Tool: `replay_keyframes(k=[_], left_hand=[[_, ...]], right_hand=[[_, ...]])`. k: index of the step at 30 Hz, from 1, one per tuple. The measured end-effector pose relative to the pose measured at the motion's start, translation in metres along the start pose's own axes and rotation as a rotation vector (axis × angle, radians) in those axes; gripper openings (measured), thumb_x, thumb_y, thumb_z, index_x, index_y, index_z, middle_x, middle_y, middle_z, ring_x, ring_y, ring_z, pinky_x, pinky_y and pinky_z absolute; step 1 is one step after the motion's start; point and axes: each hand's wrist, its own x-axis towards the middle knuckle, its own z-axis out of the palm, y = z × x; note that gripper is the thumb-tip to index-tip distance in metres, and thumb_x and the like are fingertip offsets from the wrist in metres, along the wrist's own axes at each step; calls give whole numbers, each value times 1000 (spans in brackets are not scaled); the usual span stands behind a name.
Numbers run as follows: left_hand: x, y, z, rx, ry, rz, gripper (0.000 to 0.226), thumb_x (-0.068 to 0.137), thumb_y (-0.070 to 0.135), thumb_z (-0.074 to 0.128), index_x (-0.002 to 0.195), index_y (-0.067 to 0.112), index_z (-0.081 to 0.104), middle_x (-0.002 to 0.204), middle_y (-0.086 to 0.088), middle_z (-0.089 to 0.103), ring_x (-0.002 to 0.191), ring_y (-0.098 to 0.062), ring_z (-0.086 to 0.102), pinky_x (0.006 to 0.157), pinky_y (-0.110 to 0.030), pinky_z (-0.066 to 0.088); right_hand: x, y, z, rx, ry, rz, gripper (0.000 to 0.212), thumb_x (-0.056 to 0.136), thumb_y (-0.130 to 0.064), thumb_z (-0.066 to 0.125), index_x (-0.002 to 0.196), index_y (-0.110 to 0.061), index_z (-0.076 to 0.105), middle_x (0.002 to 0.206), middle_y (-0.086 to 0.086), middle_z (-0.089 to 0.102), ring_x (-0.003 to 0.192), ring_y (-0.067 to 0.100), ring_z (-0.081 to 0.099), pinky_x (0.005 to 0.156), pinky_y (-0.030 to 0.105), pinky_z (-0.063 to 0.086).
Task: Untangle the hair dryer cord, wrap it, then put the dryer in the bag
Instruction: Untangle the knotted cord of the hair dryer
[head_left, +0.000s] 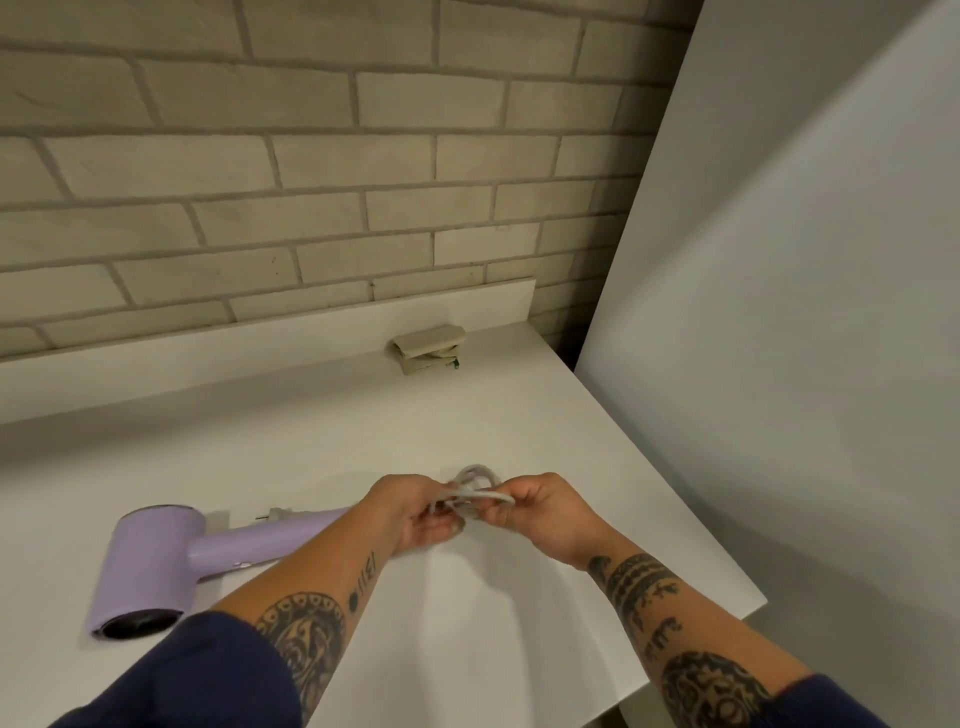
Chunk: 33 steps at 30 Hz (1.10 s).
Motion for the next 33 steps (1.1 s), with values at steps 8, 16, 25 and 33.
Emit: replay_keyframes(k=[8, 16, 25, 33], left_hand=[[8, -7, -8, -170, 95, 268, 32, 89, 2, 76, 89, 14, 46, 74, -10, 72, 54, -17, 69, 50, -27, 55], [12, -19, -5, -171, 148, 431, 32, 89, -1, 74, 95, 14, 47, 87, -19, 71, 60, -24, 69, 54, -31, 57], [22, -23, 0, -185, 255, 472, 31, 92, -1, 69, 90, 15, 43, 85, -22, 66, 59, -24, 64, 58, -36, 55], [25, -33, 2, -125, 294, 507, 36, 90, -1, 72, 87, 15, 41, 91, -25, 67, 68, -27, 69, 58, -34, 58]], right_hand=[[7, -5, 3, 99, -52, 171, 25, 93, 6, 60, 114, -1, 69, 115, 12, 72, 96, 21, 73, 85, 31, 60], [29, -10, 26, -169, 109, 151, 10, 86, -12, 75, 85, -9, 65, 74, 3, 73, 63, 21, 74, 76, 48, 63], [16, -1, -25, -228, -204, 218, 15, 90, 1, 59, 94, -13, 58, 76, 3, 66, 66, 20, 66, 61, 26, 52], [16, -2, -19, -503, -239, 229, 13, 85, -30, 69, 89, -19, 62, 84, -1, 71, 72, 13, 62, 65, 25, 46]])
